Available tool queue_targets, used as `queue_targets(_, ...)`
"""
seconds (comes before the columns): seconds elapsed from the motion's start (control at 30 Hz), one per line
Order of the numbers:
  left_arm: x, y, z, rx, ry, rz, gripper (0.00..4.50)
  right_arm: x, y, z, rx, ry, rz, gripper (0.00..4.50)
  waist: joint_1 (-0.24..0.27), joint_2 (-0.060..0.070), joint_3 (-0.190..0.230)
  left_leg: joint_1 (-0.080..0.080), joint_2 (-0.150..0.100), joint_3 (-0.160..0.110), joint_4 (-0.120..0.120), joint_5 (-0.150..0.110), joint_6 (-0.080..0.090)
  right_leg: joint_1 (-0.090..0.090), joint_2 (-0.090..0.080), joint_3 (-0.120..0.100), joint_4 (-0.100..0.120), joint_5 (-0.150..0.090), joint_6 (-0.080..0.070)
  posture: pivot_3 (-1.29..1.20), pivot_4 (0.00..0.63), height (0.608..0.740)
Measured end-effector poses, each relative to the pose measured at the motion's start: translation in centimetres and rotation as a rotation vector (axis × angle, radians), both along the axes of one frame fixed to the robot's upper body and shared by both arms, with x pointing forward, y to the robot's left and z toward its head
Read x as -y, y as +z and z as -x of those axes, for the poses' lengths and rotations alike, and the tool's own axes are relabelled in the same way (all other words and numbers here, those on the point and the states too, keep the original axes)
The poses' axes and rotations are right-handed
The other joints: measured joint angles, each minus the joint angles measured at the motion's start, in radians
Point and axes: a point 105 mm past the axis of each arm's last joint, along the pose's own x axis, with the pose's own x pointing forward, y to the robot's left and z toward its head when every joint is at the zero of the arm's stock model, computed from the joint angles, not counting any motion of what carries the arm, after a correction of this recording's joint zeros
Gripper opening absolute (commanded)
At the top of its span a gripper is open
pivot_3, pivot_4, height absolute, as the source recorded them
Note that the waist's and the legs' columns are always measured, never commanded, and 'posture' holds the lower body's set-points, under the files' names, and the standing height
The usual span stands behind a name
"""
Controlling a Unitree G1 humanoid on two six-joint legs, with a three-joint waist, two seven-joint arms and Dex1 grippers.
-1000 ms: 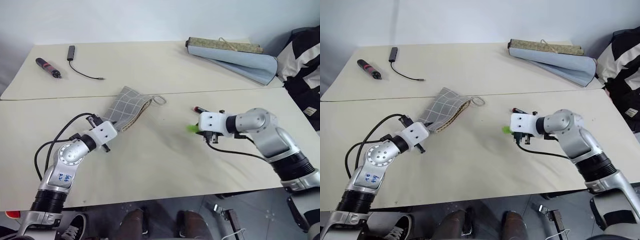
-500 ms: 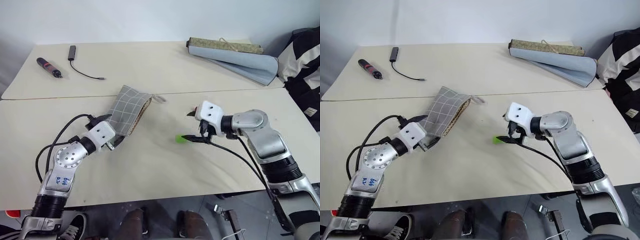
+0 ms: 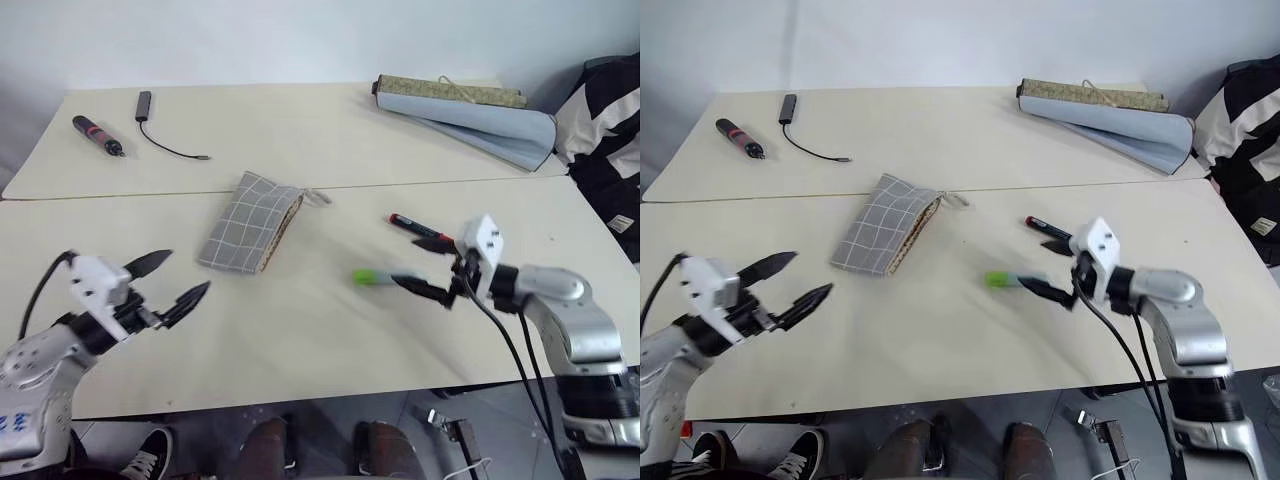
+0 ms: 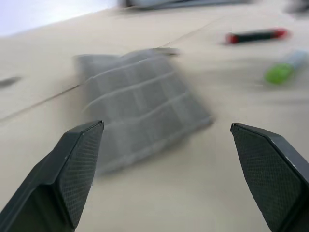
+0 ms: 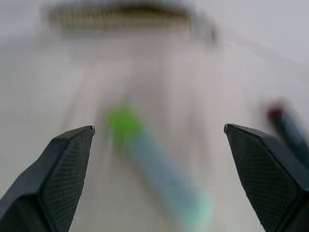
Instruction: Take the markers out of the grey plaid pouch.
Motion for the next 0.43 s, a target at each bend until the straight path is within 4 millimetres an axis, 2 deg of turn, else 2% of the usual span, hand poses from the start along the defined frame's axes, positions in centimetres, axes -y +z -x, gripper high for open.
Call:
queue_targets(0.1,-1.5,-1.1,1.1,-0.030,0.070,-0.015,4.50,2.0,0.6,-0.2,0.077,-0.076,-0.018,4.49,0.001,0.000,0.000,0.001,0.000,0.001,0.000,0.000,0.000,0.000,0.000,0.001,0.000,0.000,0.000,0.00,0.150,0.740)
queue_targets(0.2,-3.2,-2.5,2.2,-0.071,0.156,-0.017,4.50,4.9,-1.2,0.2,0.053,-0.168,-0.029,4.49,0.006,-0.001,0.000,0.001,0.001,0.000,0.000,-0.001,-0.001,0.000,0.000,0.001,-0.002,0.000,0.000,0.00,0.150,0.740)
queue_targets(0.27,-4.2,-3.1,2.9,-0.085,0.191,-0.034,4.50,6.1,-2.2,0.4,0.030,-0.206,-0.040,4.49,0.012,0.000,0.000,0.001,0.001,0.001,0.000,-0.001,-0.001,-0.001,0.000,0.002,-0.002,0.000,0.000,0.00,0.150,0.740)
queue_targets(0.43,-5.4,-3.5,3.6,-0.083,0.233,-0.033,4.50,7.2,-2.7,0.5,0.065,-0.238,-0.035,4.49,0.017,0.000,0.000,0.001,0.003,0.001,0.000,-0.004,0.002,-0.001,-0.001,0.006,-0.003,0.001,-0.001,0.00,0.150,0.740)
